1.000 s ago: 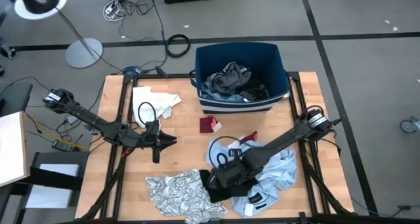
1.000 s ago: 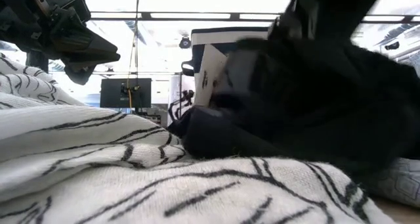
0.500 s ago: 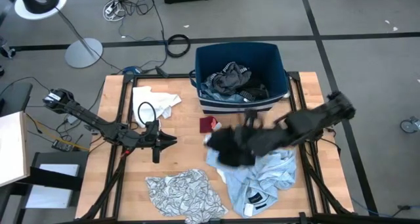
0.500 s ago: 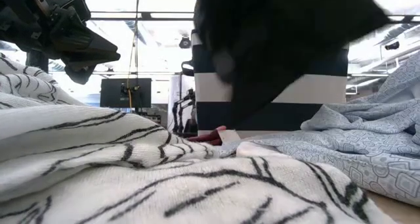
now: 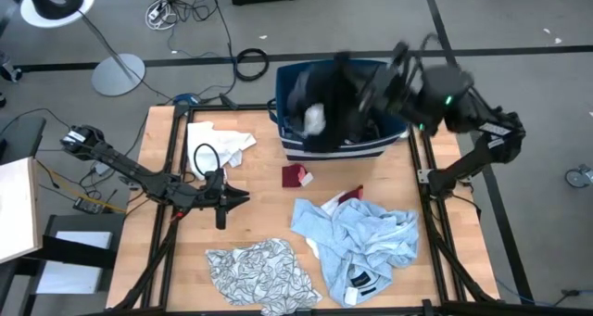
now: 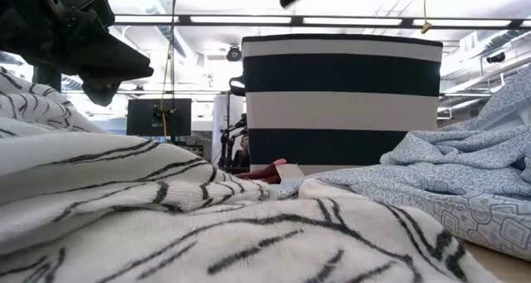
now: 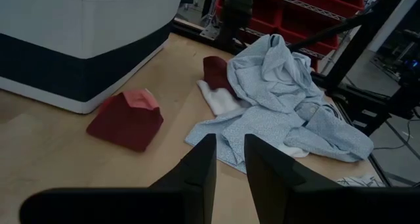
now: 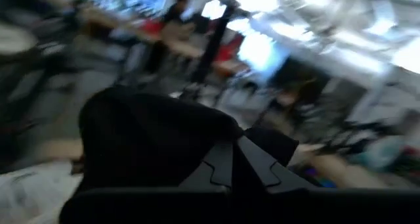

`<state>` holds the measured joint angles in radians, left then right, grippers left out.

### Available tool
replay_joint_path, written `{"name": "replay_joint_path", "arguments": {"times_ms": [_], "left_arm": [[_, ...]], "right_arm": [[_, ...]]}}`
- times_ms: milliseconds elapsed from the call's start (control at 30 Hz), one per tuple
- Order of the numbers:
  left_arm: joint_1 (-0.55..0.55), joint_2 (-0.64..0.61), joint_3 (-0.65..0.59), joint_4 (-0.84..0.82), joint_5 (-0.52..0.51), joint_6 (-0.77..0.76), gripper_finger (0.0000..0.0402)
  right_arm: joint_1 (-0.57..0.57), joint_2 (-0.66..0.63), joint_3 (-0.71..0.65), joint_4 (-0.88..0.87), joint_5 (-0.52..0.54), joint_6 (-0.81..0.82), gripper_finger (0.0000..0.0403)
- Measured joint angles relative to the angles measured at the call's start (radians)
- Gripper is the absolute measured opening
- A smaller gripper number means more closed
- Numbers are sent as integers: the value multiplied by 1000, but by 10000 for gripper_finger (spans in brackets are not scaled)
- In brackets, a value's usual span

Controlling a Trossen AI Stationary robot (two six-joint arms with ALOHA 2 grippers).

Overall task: Sort clothes
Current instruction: Put the black boxer into the blue bin

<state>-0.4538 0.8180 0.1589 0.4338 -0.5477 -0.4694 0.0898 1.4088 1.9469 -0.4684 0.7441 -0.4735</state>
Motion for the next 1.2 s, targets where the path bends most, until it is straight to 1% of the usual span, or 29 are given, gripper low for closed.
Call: {"name": "replay_joint_path", "arguments": {"times_ms": [67,133,200,267,333,467,533,600,700,767,833,1067,1200], "left_arm": [[0,0,0,-4,-2,6,85],[0,0,0,-4,-4,21,85],[0,0,0,-5,-11,24,85],[0,0,0,-7,-18,24,85],[0,0,0,-8,-20,24,85],[0,0,0,-9,-20,24,85],[0,0,0,-9,-20,24,85],[0,0,0,-9,-20,24,85],[0,0,0,-9,-20,24,85],[0,0,0,-9,-20,24,85],[0,0,0,-10,-20,24,85],[0,0,0,-11,-20,24,85],[0,0,0,-11,-20,24,85]], "right_arm": [[-69,-11,0,39,-1,-22,3],[-138,-15,1,23,-1,-14,3],[-209,-10,1,-49,-7,30,3],[-278,5,1,-158,-50,107,3],[-355,32,0,-280,-148,208,3],[-494,115,-1,-451,-401,417,4],[-545,164,-1,-507,-501,491,7],[-583,219,-1,-568,-578,553,15],[-627,311,-1,-676,-649,641,36],[-649,377,-1,-738,-686,667,58],[-662,447,-1,-771,-699,683,83],[-666,666,-1,-735,-697,677,170],[-667,728,0,-726,-718,665,206]]}}
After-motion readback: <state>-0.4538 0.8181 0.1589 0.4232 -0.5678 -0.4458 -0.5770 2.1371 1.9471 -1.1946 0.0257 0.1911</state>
